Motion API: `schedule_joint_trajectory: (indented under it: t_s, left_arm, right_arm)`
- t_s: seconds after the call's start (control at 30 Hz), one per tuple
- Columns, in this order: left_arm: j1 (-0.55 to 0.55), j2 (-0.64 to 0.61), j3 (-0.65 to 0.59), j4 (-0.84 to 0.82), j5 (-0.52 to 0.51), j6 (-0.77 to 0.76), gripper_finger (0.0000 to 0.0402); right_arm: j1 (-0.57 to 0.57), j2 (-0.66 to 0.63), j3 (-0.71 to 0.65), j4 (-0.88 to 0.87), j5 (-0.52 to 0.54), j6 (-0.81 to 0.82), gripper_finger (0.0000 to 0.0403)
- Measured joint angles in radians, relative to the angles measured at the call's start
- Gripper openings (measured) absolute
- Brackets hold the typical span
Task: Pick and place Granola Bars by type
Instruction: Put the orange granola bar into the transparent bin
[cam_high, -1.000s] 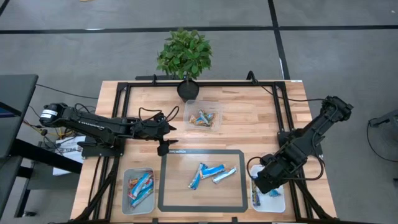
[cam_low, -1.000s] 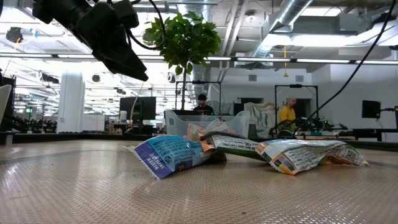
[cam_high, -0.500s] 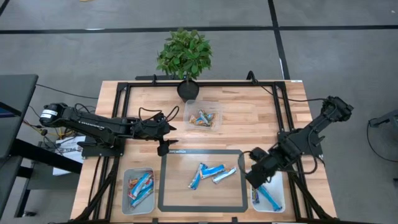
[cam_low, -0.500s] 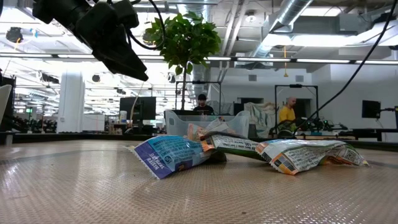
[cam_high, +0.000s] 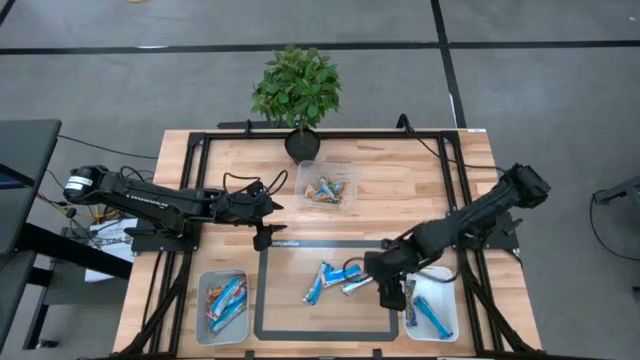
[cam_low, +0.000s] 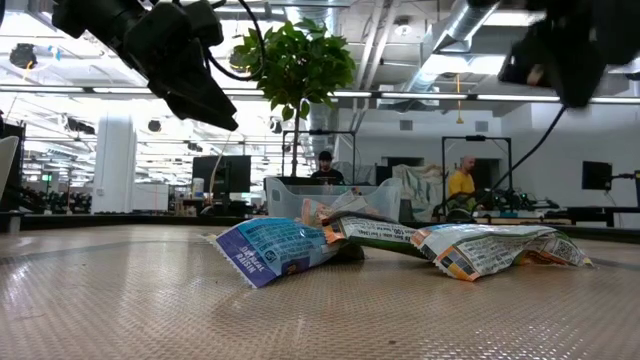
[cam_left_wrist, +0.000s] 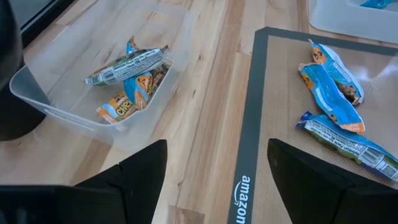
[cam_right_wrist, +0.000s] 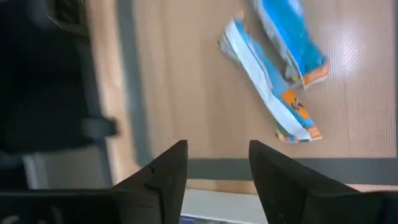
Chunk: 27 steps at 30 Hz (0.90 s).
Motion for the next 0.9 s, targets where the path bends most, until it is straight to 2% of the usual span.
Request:
schedule_joint_trajectory:
  t_s: [0.33,0.47,0.67,0.73,0.83,0.9]
  left_arm:
    - [-0.002,0.0,0.0,-0.006,0.0,0.002,0.027]
    - [-0.059,-0.002,0.0,0.014,-0.001,0.078,0.027]
    - [-0.152,-0.047,-0.017,-0.02,-0.042,0.055,0.027]
    - [-0.184,-0.067,-0.042,-0.013,-0.081,0.051,0.027]
    - [-0.23,-0.123,-0.11,0.022,-0.207,0.004,0.027]
    - [-0.252,-0.176,-0.163,0.07,-0.229,-0.01,0.027]
  right_arm:
    - [-0.006,0.196,-0.001,0.016,0.062,-0.209,0.0164]
    - [-0.018,0.235,-0.001,0.011,0.102,-0.238,0.016]
    - [-0.033,0.249,-0.001,0.015,0.116,-0.26,0.0157]
    - [-0.033,0.249,-0.001,0.015,0.135,-0.266,0.0157]
    - [-0.034,0.248,-0.001,0.018,0.155,-0.274,0.0158]
    - [-0.037,0.248,-0.001,0.022,0.156,-0.276,0.0157]
